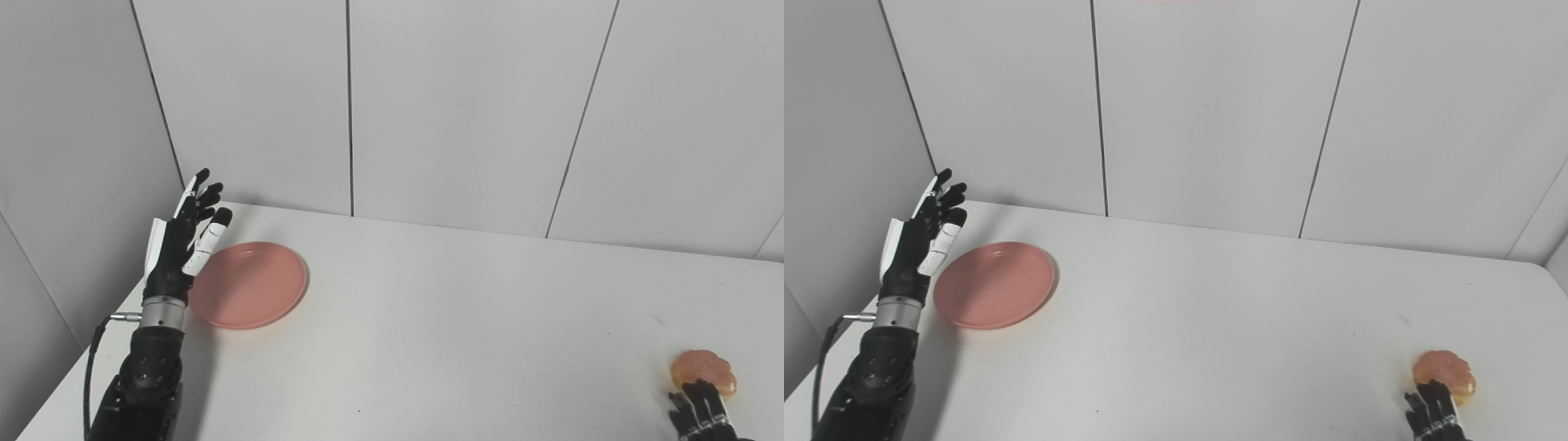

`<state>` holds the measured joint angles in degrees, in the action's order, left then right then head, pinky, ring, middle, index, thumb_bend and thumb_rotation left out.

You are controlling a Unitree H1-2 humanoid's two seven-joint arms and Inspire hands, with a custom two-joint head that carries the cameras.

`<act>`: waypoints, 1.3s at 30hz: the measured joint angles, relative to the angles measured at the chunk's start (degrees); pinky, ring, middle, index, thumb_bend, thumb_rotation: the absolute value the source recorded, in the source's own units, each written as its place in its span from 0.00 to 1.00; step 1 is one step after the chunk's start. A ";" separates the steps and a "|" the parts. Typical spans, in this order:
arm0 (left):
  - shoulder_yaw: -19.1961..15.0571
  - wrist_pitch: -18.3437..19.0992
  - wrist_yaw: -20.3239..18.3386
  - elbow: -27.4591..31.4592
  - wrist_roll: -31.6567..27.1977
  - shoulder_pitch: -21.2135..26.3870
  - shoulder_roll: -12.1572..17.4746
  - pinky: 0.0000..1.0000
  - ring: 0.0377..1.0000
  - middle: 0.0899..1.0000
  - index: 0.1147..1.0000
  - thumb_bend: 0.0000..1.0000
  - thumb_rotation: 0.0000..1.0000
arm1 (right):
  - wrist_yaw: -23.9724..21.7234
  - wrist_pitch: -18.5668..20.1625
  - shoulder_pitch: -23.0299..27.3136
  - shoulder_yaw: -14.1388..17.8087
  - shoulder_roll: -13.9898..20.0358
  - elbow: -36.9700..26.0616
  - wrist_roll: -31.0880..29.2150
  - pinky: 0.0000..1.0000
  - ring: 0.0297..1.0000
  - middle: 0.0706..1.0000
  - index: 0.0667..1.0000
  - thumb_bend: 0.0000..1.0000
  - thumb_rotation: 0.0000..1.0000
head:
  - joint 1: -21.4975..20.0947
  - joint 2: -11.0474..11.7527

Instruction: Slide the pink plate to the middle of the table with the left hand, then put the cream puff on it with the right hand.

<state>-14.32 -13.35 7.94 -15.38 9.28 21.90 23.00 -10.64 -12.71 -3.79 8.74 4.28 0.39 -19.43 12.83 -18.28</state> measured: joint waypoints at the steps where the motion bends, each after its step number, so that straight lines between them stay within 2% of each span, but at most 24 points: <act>1: 0.08 -0.28 0.08 -1.01 0.62 0.41 0.56 0.81 0.87 0.88 0.92 0.94 0.96 | 0.00 -0.02 0.00 -0.02 0.00 0.00 0.00 1.00 0.95 0.95 0.94 0.72 0.98 | 0.00 0.00; 6: 0.29 -2.53 1.80 -6.10 3.53 1.56 2.35 0.79 0.84 0.87 0.91 0.91 0.95 | 0.00 -0.04 0.00 0.00 0.02 0.04 0.00 1.00 0.95 0.94 0.94 0.73 0.98 | 0.09 0.00; 9: 0.26 -3.98 3.02 -10.35 3.76 2.56 2.94 0.84 0.88 0.90 0.93 0.86 0.95 | 0.00 -0.10 0.00 0.00 0.02 0.08 0.12 1.00 0.94 0.93 0.93 0.75 0.98 | 0.09 0.00; 11: 0.24 -4.21 3.86 -13.20 4.23 3.21 3.39 0.87 0.89 0.90 0.94 0.87 0.96 | 0.00 -0.13 0.00 -0.01 0.02 0.08 0.17 1.00 0.93 0.92 0.93 0.75 0.98 | 0.09 0.00; 19: 0.26 -4.95 5.05 -20.07 4.48 4.35 5.69 0.86 0.89 0.89 0.92 0.74 0.93 | 0.02 -0.19 -0.01 0.00 0.03 0.15 0.45 1.00 0.93 0.92 0.93 0.77 0.98 | -0.26 -0.18; 23: 0.50 -6.63 5.41 -24.23 3.52 5.23 5.75 0.86 0.87 0.86 0.90 0.74 0.91 | 0.07 -0.21 -0.02 0.01 0.03 0.16 0.67 1.00 0.93 0.92 0.93 0.77 0.98 | -0.44 -0.26; 31: 1.68 -8.71 5.52 -30.10 3.26 6.62 5.52 0.85 0.89 0.87 0.91 0.76 0.92 | 0.14 -0.28 -0.02 0.00 0.03 0.16 1.03 1.00 0.92 0.90 0.92 0.76 0.98 | -0.88 -0.62; 36: 3.68 -10.52 5.55 -32.07 3.28 7.40 4.79 0.84 0.87 0.86 0.91 0.76 0.94 | 0.17 -0.29 -0.03 0.00 0.04 0.15 1.15 1.00 0.91 0.89 0.92 0.76 0.98 | -1.23 -0.70; 39: 4.86 -10.59 5.73 -32.37 3.31 7.62 4.04 0.81 0.85 0.85 0.92 0.72 0.93 | 0.17 -0.34 -0.03 -0.02 0.02 0.15 1.29 0.99 0.91 0.89 0.92 0.76 0.98 | -1.32 -0.70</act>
<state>-9.46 -23.94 13.67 -47.75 12.59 29.52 27.04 -10.47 -13.05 -3.82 8.73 4.30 0.55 -18.15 11.51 -18.98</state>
